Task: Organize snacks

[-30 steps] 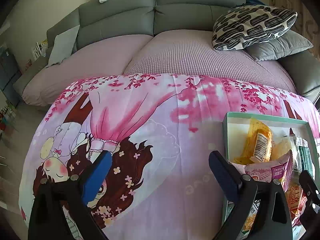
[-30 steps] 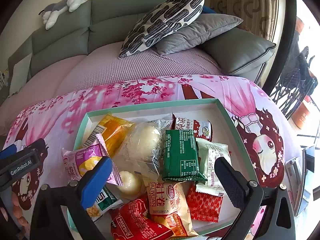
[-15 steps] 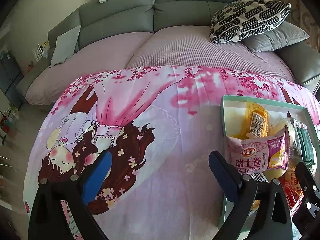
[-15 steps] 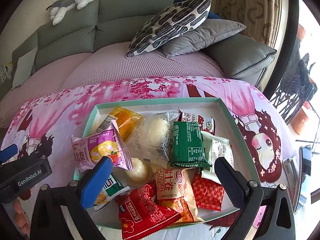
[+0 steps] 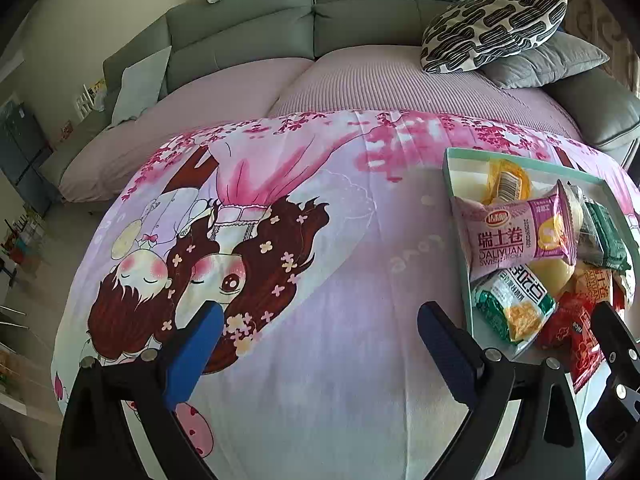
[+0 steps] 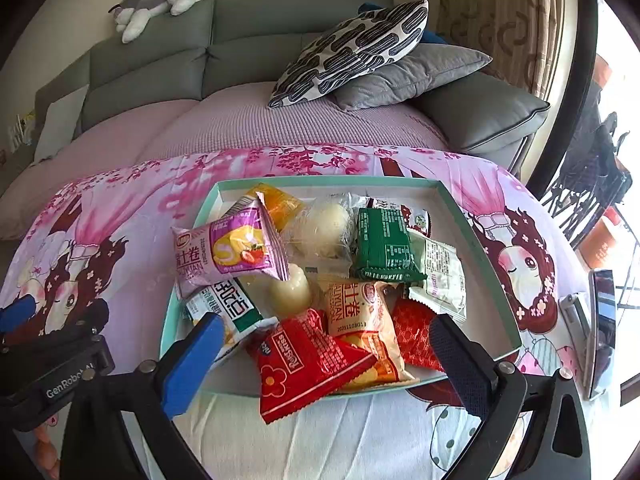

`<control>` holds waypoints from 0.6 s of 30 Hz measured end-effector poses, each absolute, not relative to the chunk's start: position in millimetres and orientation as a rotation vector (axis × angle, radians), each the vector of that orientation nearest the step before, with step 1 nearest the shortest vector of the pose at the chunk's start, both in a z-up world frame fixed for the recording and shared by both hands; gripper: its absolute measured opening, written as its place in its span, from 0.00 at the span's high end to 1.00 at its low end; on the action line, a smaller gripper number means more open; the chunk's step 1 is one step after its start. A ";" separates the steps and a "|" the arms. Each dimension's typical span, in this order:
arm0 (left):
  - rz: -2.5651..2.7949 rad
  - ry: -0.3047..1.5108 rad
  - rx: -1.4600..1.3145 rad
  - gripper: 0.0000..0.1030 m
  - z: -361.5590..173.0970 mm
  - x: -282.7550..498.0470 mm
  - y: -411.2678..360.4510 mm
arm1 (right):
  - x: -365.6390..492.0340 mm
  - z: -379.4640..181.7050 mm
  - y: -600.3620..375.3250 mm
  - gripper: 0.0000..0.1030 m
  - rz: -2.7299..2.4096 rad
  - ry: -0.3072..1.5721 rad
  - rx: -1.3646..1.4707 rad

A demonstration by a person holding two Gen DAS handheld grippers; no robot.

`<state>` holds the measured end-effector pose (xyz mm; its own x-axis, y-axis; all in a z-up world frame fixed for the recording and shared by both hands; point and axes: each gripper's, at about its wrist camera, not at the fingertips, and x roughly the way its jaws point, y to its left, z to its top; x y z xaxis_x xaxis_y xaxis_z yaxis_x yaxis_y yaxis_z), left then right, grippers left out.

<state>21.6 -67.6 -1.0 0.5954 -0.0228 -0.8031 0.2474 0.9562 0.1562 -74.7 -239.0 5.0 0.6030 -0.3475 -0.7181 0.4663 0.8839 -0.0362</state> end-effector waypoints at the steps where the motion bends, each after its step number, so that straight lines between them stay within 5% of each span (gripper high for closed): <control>1: -0.160 0.922 0.267 0.05 -2.1 18.8 -66.6 | -77.7 3.8 -237.1 0.00 -0.469 0.795 0.159; 18: -0.177 0.872 0.283 0.05 -11.0 -20.1 -47.8 | -118.0 -9.5 -214.6 0.00 -0.469 0.784 0.121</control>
<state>-20.1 -47.8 -11.0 0.6322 -0.0380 -0.7739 0.2676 0.9480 0.1721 -118.0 -214.6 -9.5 0.6117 -0.3614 -0.7037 0.4496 0.8908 -0.0667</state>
